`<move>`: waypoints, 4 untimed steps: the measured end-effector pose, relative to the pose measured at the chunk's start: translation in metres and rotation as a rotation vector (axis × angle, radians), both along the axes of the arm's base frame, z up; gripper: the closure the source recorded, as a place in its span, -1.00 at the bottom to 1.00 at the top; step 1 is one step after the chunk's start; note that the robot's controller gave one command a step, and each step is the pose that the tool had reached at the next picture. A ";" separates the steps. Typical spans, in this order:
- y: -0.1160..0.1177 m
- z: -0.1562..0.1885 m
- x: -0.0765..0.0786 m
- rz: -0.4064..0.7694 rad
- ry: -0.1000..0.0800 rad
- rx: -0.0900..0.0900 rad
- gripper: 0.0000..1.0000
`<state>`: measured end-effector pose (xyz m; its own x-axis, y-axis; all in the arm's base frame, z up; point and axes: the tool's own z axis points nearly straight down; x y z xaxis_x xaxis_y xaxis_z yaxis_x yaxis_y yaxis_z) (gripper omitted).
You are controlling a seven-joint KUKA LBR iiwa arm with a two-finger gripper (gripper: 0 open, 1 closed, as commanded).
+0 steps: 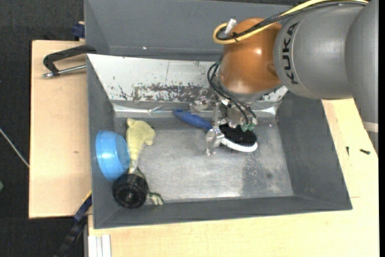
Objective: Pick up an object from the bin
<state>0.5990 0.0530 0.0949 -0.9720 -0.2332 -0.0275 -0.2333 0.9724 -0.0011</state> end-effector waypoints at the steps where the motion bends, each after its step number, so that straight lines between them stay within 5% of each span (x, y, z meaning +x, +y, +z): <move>1: 0.005 0.004 0.006 -0.002 -0.025 0.011 1.00; 2: 0.007 0.131 0.005 0.001 0.010 -0.003 1.00; 3: -0.016 0.029 -0.011 -0.075 0.034 -0.004 1.00; 4: -0.015 0.034 -0.008 -0.075 0.024 -0.002 -1.00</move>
Offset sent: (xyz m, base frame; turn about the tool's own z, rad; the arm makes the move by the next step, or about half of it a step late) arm 0.0000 0.0000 0.0000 0.0000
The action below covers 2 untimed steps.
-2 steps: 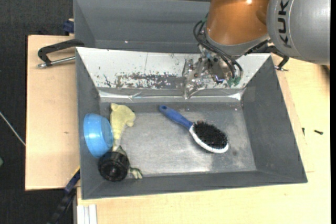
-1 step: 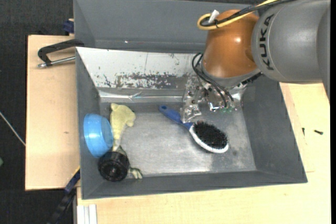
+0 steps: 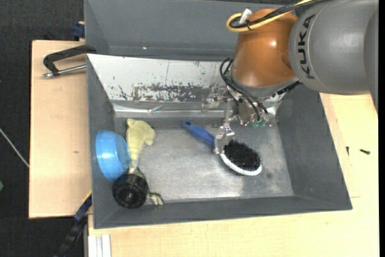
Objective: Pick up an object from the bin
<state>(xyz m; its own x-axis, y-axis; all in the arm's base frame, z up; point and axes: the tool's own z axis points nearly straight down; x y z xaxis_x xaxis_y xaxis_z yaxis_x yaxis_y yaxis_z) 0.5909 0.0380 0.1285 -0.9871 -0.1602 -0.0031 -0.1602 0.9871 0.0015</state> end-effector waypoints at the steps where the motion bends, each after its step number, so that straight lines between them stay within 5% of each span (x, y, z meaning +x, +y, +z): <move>1: 0.010 -0.054 0.000 -0.096 -0.001 0.001 -1.00; 2: 0.009 -0.051 0.003 -0.098 -0.011 0.001 1.00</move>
Offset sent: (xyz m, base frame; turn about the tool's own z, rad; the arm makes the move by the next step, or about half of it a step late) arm -0.0011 0.0081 -0.0547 0.0961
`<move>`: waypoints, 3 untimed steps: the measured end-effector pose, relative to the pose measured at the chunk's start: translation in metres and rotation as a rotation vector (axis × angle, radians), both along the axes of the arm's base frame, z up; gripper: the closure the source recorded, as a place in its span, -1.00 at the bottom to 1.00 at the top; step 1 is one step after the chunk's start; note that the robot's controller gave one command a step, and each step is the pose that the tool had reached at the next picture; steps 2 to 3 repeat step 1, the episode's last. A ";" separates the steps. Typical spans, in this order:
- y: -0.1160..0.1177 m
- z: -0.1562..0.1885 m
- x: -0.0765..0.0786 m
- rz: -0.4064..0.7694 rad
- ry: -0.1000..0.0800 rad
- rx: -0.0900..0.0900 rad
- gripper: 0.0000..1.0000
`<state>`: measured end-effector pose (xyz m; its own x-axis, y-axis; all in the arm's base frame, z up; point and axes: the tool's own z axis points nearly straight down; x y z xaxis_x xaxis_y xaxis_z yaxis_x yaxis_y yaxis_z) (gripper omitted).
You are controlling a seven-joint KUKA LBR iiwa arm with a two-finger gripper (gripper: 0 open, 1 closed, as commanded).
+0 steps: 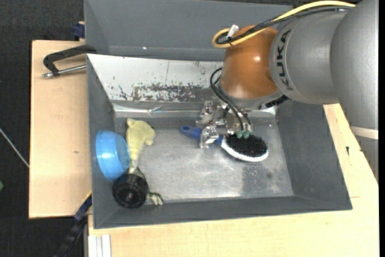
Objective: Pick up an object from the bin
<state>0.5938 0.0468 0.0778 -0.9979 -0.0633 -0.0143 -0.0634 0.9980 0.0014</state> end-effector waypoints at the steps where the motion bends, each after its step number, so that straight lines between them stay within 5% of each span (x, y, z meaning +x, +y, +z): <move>1: -0.014 0.124 -0.021 -0.012 0.002 -0.001 1.00; 3: -0.014 0.124 -0.021 -0.012 0.002 -0.001 1.00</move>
Offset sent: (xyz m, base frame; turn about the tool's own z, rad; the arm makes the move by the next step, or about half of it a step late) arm -0.0234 -0.0144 0.1185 0.0119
